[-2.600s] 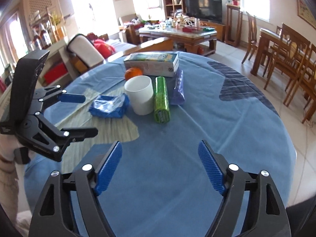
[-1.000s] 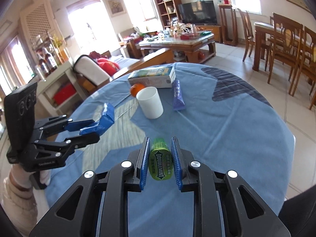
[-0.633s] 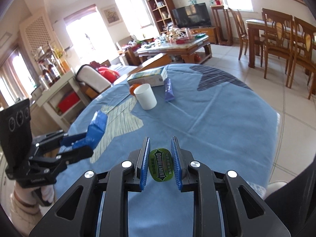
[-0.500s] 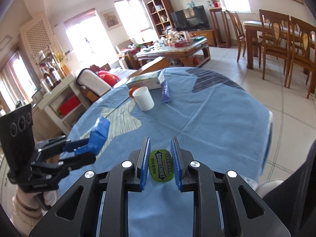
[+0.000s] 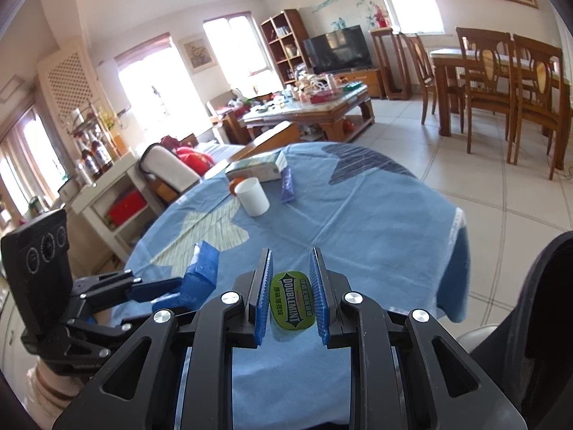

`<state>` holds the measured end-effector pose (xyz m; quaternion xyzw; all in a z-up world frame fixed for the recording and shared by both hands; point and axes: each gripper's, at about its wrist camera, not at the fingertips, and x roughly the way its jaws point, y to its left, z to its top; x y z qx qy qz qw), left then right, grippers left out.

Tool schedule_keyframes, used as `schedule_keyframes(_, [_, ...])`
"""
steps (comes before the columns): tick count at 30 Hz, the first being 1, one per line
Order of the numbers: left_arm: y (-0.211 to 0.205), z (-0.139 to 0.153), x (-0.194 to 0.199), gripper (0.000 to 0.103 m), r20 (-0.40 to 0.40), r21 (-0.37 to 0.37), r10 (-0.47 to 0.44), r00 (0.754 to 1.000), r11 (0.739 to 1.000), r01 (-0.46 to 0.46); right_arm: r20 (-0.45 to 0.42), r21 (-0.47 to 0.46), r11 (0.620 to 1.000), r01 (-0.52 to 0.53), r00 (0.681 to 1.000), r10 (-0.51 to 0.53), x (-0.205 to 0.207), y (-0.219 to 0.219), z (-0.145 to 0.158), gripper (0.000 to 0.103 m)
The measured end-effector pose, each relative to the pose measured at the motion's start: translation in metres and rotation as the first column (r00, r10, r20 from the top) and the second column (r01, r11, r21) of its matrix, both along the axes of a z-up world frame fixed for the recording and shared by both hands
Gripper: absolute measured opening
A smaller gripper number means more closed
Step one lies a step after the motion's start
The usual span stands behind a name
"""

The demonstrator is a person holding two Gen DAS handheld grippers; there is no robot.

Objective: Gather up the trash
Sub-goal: 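Carry the blue packet and green gum tube over the black bin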

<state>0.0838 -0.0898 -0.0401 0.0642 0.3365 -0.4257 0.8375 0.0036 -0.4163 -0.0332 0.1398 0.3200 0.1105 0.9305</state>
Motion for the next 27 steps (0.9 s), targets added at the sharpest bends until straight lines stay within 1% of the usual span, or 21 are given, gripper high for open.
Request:
schedule_keyframes(8, [-0.041,0.004,-0.014,0.042,0.014,-0.001,-0.068,0.998,0.998,0.068,0.022,-0.003,0.996,0.086,0.996,-0.086,-0.034,-0.045,0.007,0.022])
schedule_keyframes(12, [-0.065,0.006,-0.020,0.042,0.022,0.001,-0.108,0.994,0.994,0.108,0.035,0.007,0.989,0.147,0.989,-0.147,-0.057,-0.075,0.009,0.022])
schedule_keyframes(15, [-0.088,0.007,-0.027,0.042,0.045,0.017,-0.141,0.989,0.990,0.141,0.040,0.014,0.981,0.195,0.980,-0.196,-0.075,-0.099,0.009,0.022])
schedule_keyframes(22, [-0.144,0.007,-0.047,0.042,0.076,0.051,-0.236,0.969,0.971,0.233,0.042,0.014,0.953,0.304,0.952,-0.304,-0.114,-0.151,0.003,0.022])
schedule_keyframes(27, [-0.182,0.003,-0.062,0.042,0.080,0.063,-0.310,0.947,0.950,0.306,0.030,0.023,0.925,0.380,0.924,-0.380,-0.143,-0.186,-0.008,0.022])
